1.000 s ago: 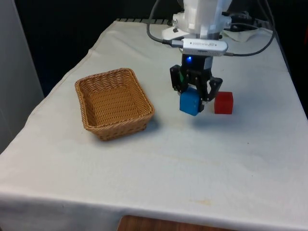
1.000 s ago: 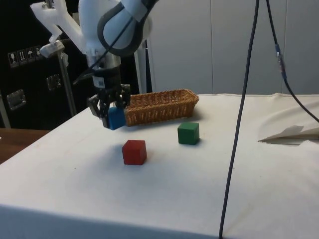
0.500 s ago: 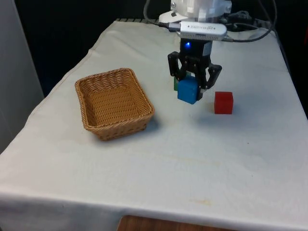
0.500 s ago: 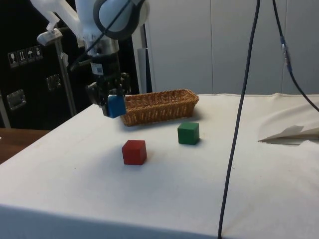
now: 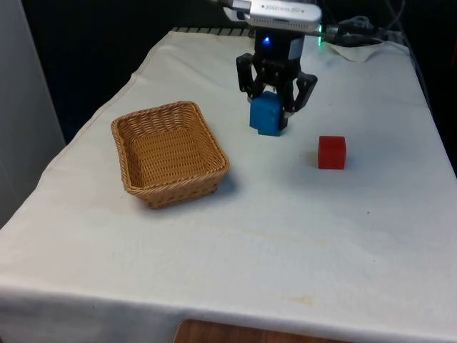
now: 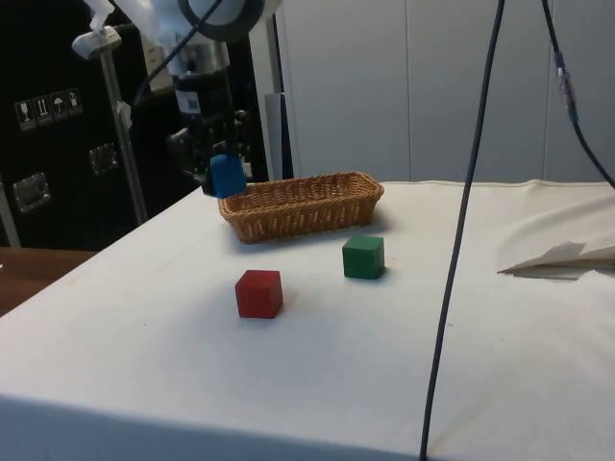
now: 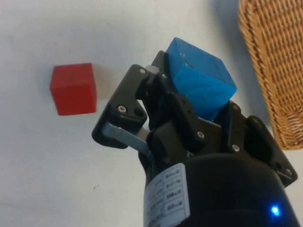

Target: Pick up the blue cube and place it into the basket.

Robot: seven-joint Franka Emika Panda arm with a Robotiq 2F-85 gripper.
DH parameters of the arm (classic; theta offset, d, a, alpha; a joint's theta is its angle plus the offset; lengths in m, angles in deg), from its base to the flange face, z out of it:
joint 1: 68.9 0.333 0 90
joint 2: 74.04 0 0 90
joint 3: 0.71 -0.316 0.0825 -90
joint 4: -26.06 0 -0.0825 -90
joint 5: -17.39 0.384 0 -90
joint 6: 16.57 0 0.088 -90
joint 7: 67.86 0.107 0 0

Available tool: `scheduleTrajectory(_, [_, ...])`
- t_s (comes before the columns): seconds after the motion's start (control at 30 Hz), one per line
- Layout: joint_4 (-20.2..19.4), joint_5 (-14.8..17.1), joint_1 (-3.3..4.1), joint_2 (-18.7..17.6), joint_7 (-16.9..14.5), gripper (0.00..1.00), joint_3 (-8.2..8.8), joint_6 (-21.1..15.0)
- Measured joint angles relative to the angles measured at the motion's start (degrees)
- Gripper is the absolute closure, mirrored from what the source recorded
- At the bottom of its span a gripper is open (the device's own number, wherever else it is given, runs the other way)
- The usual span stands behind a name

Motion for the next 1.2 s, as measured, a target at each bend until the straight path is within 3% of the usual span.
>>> scheduleTrajectory(1.2, [-0.52,0.00,-0.97,-0.57,-2.46,1.00,7.05,-0.40])
